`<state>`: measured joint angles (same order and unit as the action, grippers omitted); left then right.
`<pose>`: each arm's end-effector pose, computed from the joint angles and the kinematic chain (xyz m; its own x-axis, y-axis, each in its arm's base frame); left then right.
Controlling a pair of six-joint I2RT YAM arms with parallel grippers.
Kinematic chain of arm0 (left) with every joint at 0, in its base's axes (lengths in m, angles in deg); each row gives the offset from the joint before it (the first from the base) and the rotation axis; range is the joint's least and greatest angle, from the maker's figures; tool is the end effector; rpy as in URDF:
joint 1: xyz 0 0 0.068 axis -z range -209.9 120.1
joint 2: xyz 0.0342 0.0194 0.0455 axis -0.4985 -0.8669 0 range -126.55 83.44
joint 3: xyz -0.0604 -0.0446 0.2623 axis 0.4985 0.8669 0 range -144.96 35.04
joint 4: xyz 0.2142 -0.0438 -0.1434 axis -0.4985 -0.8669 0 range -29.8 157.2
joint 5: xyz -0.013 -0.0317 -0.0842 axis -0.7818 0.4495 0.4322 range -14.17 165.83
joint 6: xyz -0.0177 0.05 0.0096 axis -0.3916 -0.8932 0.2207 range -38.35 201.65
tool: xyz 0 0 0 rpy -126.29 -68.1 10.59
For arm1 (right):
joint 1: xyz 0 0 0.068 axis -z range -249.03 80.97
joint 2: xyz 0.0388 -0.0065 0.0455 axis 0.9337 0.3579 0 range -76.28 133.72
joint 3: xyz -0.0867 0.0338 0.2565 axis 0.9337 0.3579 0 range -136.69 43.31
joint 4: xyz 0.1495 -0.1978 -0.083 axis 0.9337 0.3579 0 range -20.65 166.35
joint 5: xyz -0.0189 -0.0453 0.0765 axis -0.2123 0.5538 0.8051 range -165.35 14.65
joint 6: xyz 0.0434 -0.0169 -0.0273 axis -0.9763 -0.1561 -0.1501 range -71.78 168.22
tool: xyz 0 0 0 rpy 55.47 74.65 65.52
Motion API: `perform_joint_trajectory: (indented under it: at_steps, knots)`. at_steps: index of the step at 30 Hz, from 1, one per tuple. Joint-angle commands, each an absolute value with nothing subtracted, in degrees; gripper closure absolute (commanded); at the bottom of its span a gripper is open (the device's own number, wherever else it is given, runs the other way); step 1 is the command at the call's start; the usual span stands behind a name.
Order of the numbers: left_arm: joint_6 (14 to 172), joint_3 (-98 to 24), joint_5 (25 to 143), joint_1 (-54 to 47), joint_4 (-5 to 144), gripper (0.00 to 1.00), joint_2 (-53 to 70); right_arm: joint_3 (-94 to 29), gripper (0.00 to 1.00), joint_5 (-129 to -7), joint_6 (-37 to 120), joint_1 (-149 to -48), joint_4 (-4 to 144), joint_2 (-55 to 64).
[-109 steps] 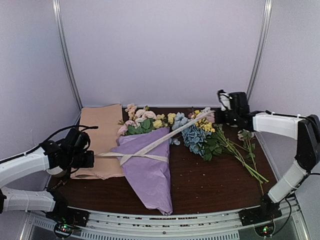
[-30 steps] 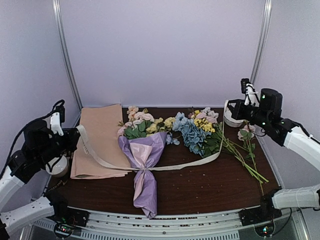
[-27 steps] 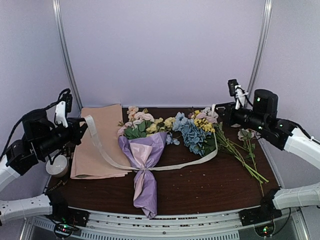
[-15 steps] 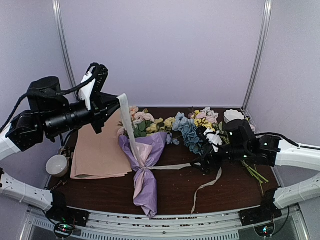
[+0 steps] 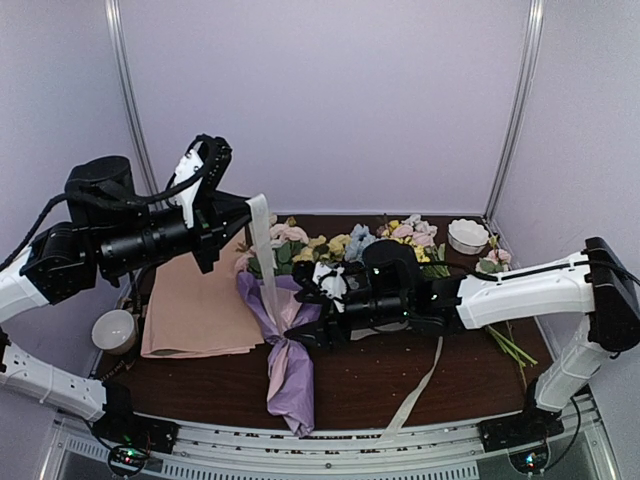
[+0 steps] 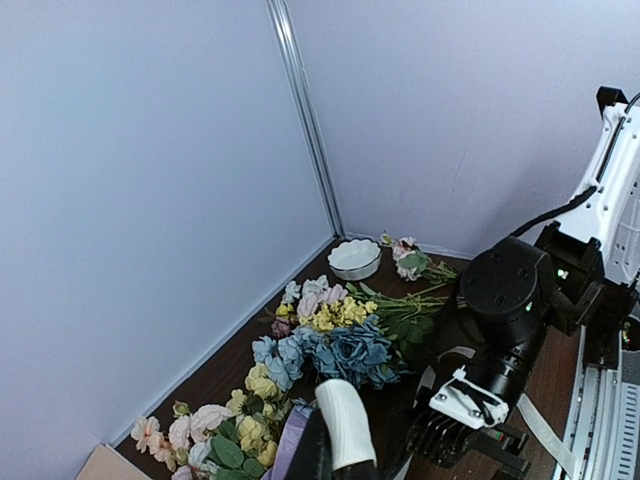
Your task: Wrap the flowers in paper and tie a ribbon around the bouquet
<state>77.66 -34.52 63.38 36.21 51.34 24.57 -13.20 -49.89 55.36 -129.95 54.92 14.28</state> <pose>0.0966 -0.1994 0.4341 0.0196 0.1234 -0.9922 0.8064 0.5847 0.0887 0.1612 0.3213 0.2544 -0.0394 -0.3018 -0.9526 -0.9985 0.0479 0.0262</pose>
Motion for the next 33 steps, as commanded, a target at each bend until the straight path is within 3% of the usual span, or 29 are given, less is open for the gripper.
perform_joint_trajectory:
  at_steps: [1,4,5,9,12,15,17,24,29,33]
  knots:
    - [77.12,-33.31,61.55,36.46,55.64,1.0,26.01,-19.15,0.29,-47.93,51.23,-130.52,46.63,21.12]
    - [77.05,-32.64,60.18,36.46,55.77,1.0,26.89,-22.87,0.59,-47.99,49.45,-130.59,47.31,25.46]
    - [77.24,-32.37,59.79,36.46,55.77,1.0,27.16,-23.78,0.64,-48.28,48.98,-130.55,48.38,26.53]
    - [78.39,-30.32,58.91,36.46,56.25,1.0,29.04,-24.37,0.69,-49.91,47.8,-130.34,48.15,28.04]
    - [79.09,-29.1,58.29,36.46,56.2,1.0,30.39,-24.95,0.84,-50.68,47.35,-130.33,48.71,28.85]
    - [79.99,-27.67,57.42,36.46,56.1,1.0,32.17,-24.27,0.9,-50.34,46.61,-130.12,48.17,28.9]
    - [80.65,-26.85,56.88,36.39,55.93,1.0,33.14,-24.03,1.0,-50.74,46.05,-130.19,47.84,28.93]
    - [83.36,-25.27,57.19,36.46,51.26,1.0,34.12,-22.81,1.0,-52.86,45.66,-129.9,46.61,28.38]
    - [89.24,-15.29,59.39,37.91,43.38,1.0,35.09,-21.47,1.0,-53.36,44.18,-127.76,46.5,27.26]
    - [94.43,-2.41,56.2,45.37,47.44,0.78,33.54,-21.58,1.0,-53.2,45.42,-127.23,47.63,26.79]
